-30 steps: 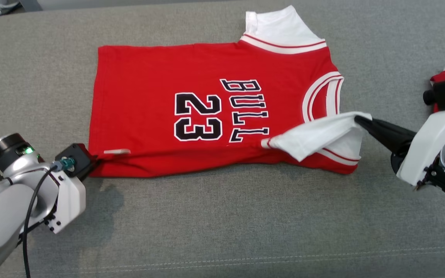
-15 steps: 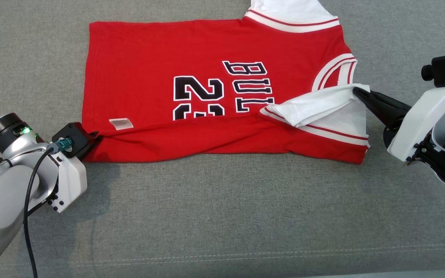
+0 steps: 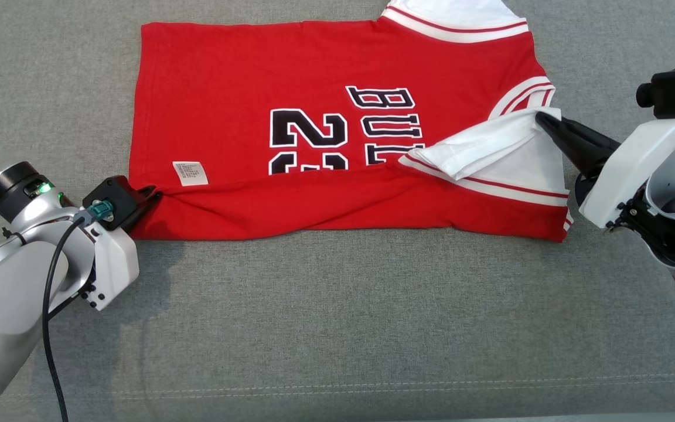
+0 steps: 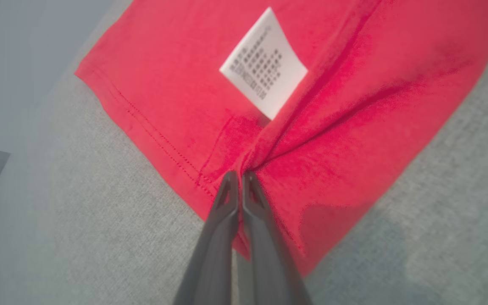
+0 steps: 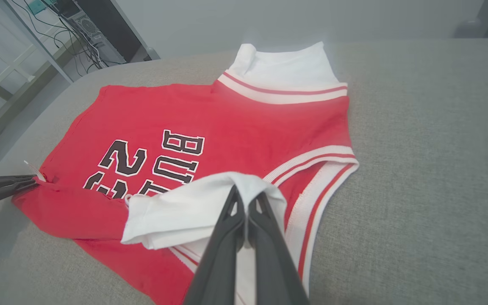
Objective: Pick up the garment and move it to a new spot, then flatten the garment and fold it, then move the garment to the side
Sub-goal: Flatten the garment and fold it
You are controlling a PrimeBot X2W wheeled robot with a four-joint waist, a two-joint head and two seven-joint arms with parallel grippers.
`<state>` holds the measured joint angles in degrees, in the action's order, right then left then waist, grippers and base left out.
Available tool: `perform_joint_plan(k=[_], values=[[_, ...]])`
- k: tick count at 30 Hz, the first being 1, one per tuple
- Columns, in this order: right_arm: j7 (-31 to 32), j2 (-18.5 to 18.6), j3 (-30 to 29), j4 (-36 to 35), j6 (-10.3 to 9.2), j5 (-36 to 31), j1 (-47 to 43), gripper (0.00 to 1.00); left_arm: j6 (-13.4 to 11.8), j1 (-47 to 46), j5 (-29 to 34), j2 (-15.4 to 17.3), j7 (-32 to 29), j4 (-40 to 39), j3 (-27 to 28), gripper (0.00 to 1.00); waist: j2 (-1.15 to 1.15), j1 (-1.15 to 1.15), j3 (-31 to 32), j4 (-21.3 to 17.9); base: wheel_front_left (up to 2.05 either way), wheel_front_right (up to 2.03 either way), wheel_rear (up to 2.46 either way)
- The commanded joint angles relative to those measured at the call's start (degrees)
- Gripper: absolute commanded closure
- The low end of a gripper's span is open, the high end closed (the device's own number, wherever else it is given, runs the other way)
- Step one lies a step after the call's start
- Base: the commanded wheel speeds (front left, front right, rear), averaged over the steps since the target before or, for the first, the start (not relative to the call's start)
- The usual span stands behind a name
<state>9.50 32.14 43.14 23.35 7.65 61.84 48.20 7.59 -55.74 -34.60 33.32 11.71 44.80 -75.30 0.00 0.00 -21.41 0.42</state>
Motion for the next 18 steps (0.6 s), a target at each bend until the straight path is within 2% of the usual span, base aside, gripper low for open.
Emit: perform_joint_plan(k=[1,10,11,12,13,18], values=[[-1.07,0.33,0.25,-0.52,-0.16,-0.52,0.47,1.0,-0.1,-3.02,0.39,2.32,0.58,0.44,1.95,1.0,0.0,0.0,0.01,0.09,0.0,0.0,0.0],[-4.43,-0.52,3.44,3.52,-0.16,-0.46,3.55,1.0,-0.1,-3.76,0.28,0.24,1.59,3.36,1.95,1.0,0.0,0.0,-0.06,0.77,0.0,0.0,0.0],[-4.74,-0.58,3.68,4.15,-0.16,-0.41,3.79,0.87,-0.1,-3.81,0.07,0.0,1.69,3.58,1.95,0.83,0.0,0.0,-0.08,0.83,0.0,0.0,0.0],[-5.35,-0.66,3.85,4.7,-0.16,-0.52,4.08,0.27,-0.1,-4.05,-0.24,-0.17,1.88,3.93,1.94,0.35,0.0,0.0,-0.11,0.87,0.0,0.0,0.0],[-6.11,-0.84,3.83,5.25,-0.16,-0.42,4.29,0.0,-0.1,-4.27,-0.61,-0.33,2.09,4.36,1.96,0.0,0.0,0.0,-0.12,0.89,0.0,0.0,0.0],[-11.17,-1.14,3.59,8.01,-0.16,-1.25,5.05,0.0,-0.29,-4.75,-1.93,-0.85,3.02,7.0,3.89,0.0,0.0,0.0,0.49,0.78,0.0,0.0,0.0]])
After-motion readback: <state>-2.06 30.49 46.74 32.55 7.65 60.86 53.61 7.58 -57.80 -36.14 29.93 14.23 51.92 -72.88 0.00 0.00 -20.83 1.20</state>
